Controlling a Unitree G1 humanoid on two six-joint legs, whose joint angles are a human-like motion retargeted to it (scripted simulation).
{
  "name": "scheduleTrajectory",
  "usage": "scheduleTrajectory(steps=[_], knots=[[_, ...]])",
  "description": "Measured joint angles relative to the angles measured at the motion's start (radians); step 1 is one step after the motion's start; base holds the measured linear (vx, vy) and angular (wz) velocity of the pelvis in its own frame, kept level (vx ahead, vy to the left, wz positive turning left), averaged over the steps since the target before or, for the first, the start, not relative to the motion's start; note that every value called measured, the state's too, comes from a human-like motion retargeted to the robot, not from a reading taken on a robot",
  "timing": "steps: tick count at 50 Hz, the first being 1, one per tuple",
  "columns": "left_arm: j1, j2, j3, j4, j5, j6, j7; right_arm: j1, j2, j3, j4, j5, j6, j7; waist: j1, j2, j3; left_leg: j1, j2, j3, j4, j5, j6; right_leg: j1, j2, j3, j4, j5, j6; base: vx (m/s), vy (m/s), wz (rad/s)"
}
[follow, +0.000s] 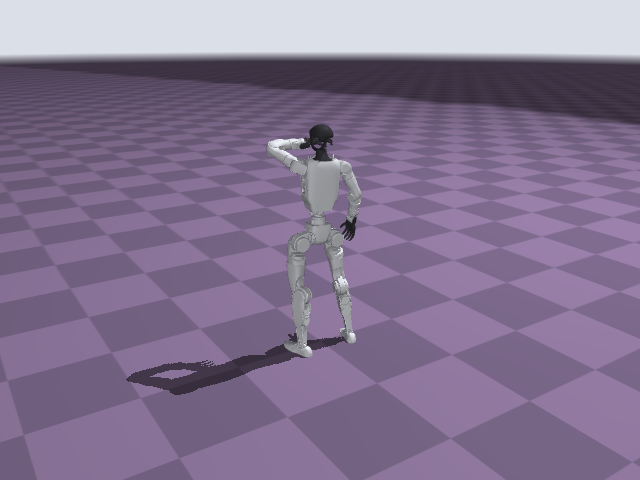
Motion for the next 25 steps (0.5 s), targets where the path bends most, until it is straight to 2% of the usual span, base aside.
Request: scheduleTrajectory(steps=[7, 10, 13, 20, 22, 25], knots=[[0.19, 0.235, 0.109, -0.134, -0.034, -0.043, 0.013, 0.009, 0.002, -0.082, -0.073, -0.022, -0.017, -0.018, 0.005, 0.007, 0.013, 0.012, 0.004, 0.043, 0.0, -0.006, 0.002, -0.017, 0.007, 0.043, 0.0, 0.009, 0.005, 0.0, -0.01, -0.3], [0.258, 0.269, 0.168, -0.162, -0.033, -0.046, 0.013, 0.027, 0.001, -0.108, -0.096, -0.021, -0.019, -0.021, 0.005, 0.013, 0.015, 0.012, 0.004, 0.046, -0.001, -0.006, 0.001, -0.019, 0.008, 0.046, 0.0, 0.01, 0.007, 0.0, 0.0, 0.0], [0.233, 0.218, 0.169, -0.141, -0.016, -0.028, -0.003, 0.043, -0.003, -0.104, -0.086, -0.01, -0.013, -0.018, 0.004, 0.018, 0.012, 0.009, 0.004, 0.034, -0.002, -0.005, -0.001, -0.014, 0.006, 0.033, -0.001, 0.007, 0.005, 0.0, 0.0, 0.16], [0.034, -0.033, 0.052, 0.027, 0.028, 0.008, -0.014, 0.036, 0.012, -0.02, 0.002, 0.011, -0.001, 0.003, 0.004, -0.002, 0.008, -0.002, -0.001, -0.005, -0.001, 0.001, -0.004, 0.002, -0.001, -0.006, -0.001, -0.001, -0.003, 0.0, 0.01, 0.25], [0.014, -0.05, 0.033, 0.048, 0.029, 0.004, -0.011, 0.027, 0.014, -0.004, 0.013, 0.007, -0.002, 0.007, 0.005, -0.006, 0.01, -0.002, -0.001, -0.005, -0.001, 0.002, -0.003, 0.002, -0.001, -0.006, -0.001, -0.001, -0.003, 0.0, 0.0, 0.0], [0.025, 0.001, 0.026, 0.03, 0.018, -0.009, -0.008, 0.017, 0.012, -0.007, 0.004, -0.005, -0.006, 0.007, 0.008, -0.008, 0.012, 0.0, 0.0, 0.005, -0.001, 0.0, -0.002, -0.003, 0.001, 0.005, -0.002, 0.001, -0.002, 0.0, 0.0, -0.14]])
